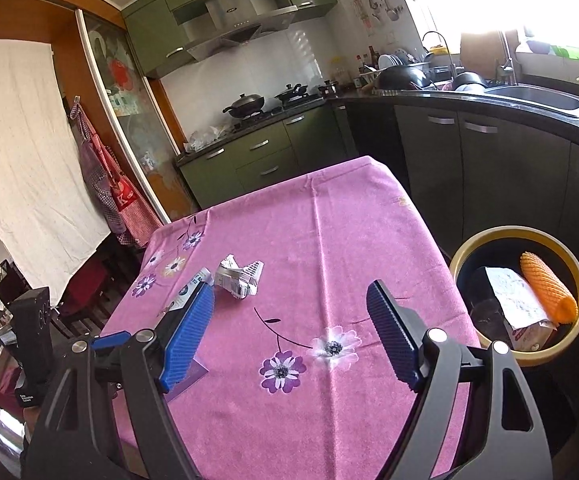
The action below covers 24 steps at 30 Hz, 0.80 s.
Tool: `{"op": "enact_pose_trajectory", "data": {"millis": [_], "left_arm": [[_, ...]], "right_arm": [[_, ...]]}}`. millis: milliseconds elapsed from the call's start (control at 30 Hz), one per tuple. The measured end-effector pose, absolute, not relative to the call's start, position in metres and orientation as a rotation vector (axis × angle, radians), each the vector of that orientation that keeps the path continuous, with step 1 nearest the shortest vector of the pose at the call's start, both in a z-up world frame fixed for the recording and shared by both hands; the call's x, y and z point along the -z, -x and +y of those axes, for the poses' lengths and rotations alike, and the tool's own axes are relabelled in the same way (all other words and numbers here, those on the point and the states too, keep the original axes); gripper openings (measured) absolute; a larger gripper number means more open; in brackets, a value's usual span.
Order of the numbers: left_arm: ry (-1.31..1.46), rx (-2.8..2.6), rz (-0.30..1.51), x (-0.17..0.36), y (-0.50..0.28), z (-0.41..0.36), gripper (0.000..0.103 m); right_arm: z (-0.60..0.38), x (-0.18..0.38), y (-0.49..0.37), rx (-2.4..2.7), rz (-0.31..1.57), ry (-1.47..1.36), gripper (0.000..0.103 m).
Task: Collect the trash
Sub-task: 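Move the left tool to the pink box and close on it, then carry the pink box over the bin and open the left tool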
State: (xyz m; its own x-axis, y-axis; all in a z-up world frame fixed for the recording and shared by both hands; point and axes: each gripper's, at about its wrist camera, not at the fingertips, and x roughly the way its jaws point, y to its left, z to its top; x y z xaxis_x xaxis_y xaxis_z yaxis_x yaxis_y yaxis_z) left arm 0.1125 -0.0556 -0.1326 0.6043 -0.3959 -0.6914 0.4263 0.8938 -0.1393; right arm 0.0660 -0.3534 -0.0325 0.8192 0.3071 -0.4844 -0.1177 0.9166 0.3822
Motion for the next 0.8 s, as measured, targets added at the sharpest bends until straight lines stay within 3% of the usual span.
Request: {"op": "enact_pose_trajectory", "data": {"millis": [233,367,800], "left_arm": [[-0.067,0.493,0.818,0.147,-0.115,-0.062,0.096],[-0.058,0.482,0.829,0.151,-0.119,-0.061,0.080],[-0.045,0.538,0.789,0.120,-0.117,-0.077,0.076]], "right_arm": [[-0.356,0.034,-0.067,-0.236,0.577,-0.346,0.078],[-0.357,0.035,-0.066,-0.236,0.584,-0.341,0.078],[-0.387,0.028,-0.045,-0.154,0.560,-0.320,0.078]]}}
